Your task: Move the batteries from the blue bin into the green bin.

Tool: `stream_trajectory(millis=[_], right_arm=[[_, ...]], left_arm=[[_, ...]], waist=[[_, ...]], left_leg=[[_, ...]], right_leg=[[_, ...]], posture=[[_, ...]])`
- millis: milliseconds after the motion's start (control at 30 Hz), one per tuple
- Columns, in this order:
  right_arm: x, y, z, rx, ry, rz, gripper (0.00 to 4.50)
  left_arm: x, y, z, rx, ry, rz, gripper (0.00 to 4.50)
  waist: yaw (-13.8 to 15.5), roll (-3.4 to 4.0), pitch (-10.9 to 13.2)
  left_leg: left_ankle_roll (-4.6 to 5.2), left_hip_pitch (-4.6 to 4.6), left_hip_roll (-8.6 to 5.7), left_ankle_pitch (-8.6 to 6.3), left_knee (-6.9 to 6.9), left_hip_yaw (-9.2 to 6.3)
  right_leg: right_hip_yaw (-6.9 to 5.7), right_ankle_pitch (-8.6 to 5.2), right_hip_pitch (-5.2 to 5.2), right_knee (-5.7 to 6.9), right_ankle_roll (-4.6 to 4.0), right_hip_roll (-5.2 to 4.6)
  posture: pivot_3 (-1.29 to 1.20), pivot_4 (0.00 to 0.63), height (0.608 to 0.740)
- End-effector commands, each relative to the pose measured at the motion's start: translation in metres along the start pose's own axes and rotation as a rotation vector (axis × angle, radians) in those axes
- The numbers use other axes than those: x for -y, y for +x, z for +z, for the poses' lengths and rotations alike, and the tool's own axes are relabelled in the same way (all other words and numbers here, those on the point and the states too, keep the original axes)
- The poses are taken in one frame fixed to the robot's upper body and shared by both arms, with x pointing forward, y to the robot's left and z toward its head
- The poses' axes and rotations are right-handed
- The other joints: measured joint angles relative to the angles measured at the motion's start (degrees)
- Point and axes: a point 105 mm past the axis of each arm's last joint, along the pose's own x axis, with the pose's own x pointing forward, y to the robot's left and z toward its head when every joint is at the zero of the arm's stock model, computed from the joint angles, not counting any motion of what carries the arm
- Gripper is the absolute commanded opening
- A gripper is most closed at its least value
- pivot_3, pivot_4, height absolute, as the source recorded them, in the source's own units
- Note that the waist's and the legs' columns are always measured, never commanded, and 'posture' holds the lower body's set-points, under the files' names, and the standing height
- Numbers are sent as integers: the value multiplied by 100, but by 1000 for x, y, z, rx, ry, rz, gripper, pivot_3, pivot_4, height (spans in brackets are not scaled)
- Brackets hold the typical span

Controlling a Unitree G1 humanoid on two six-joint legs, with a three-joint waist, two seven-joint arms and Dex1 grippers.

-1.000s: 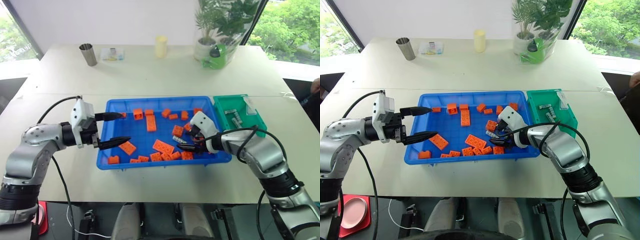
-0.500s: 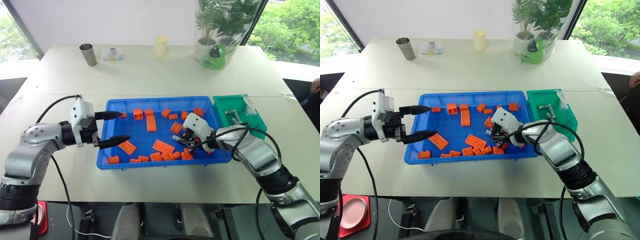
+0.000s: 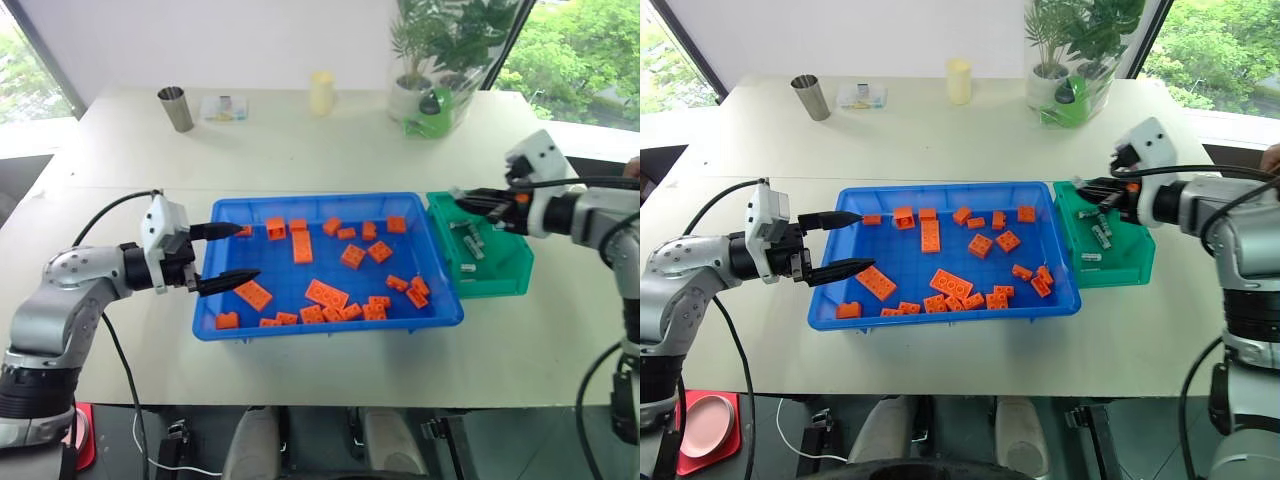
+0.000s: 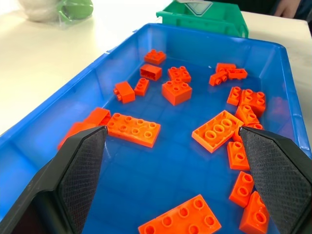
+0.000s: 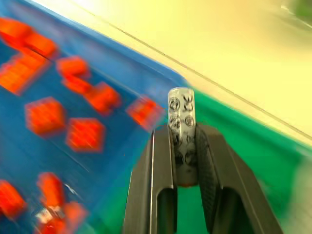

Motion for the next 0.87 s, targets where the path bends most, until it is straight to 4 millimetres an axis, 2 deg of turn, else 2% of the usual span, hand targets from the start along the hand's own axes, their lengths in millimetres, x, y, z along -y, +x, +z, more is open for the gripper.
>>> stream_trajectory(millis=[33, 100, 167, 233, 300, 367, 467, 633, 733, 867], right_arm=[[12, -8, -7, -17, -41, -44, 2047], [10, -8, -11, -27, -63, -28, 3166], [10, -8, -6, 6, -84, -20, 4209], [13, -12, 1, 47, -184, -25, 4209], [15, -23, -1, 36, -375, -2, 4209], [17, -36, -5, 27, -442, 62, 4209], [25, -60, -9, 34, -440, 136, 4209], [58, -106, -24, -20, -348, 128, 4209], [72, -119, -27, -8, -291, 87, 4209], [80, -120, -36, -26, -270, 76, 4209]], left_arm=[[-3, -2, 10, 8, 41, 1, 4500], [-4, -2, 10, 7, 36, -1, 4500], [-4, -3, 10, 6, 27, -5, 4500], [-4, -7, 12, 7, 13, -8, 4500], [-8, -13, 14, -1, 5, 4, 4500], [-14, -22, 15, -13, 2, 22, 4500], [-23, -40, 17, -36, -1, 58, 4500], [-40, -85, 19, -76, 1, 153, 4500], [-49, -106, 18, -104, 10, 207, 4500], [-55, -117, 21, -105, 18, 232, 4500]], waist=[[-9, 1, 0], [-7, 3, 1], [-7, 3, 2], [4, 3, 2], [27, 6, 4], [52, 6, 4], [29, 6, 4], [-3, 9, 6], [-33, 21, 9], [-32, 23, 10]], left_leg=[[0, 0, 0, 0, 0, 1], [0, 1, 0, 0, 0, 1], [0, 1, 1, 0, 0, 3], [0, 1, 1, 0, 0, 3], [0, 0, 0, 0, 1, 3], [0, -2, -3, 0, 1, 6], [0, -3, -1, 0, 0, 11], [0, 1, 1, 0, 0, 15], [0, 8, 6, 0, -4, 15], [-1, 11, 9, 0, -4, 15]], right_leg=[[1, 0, -1, 0, 0, 1], [1, 1, -2, 2, 1, 1], [2, 1, -2, 3, 2, 0], [3, 1, -2, 3, 3, 0], [3, 1, -3, 2, 3, 0], [0, -1, 2, 1, 5, 0], [1, -1, 4, -13, 5, -2], [1, -1, 4, -15, 4, -5], [3, -1, 2, -13, 2, -3], [4, 0, 1, -12, -1, -5]], posture=[[0, 150, 736], [0, 150, 736], [0, 150, 736], [0, 150, 736], [0, 150, 736], [0, 150, 736], [0, 150, 736], [0, 150, 736], [0, 150, 736], [0, 150, 736]])
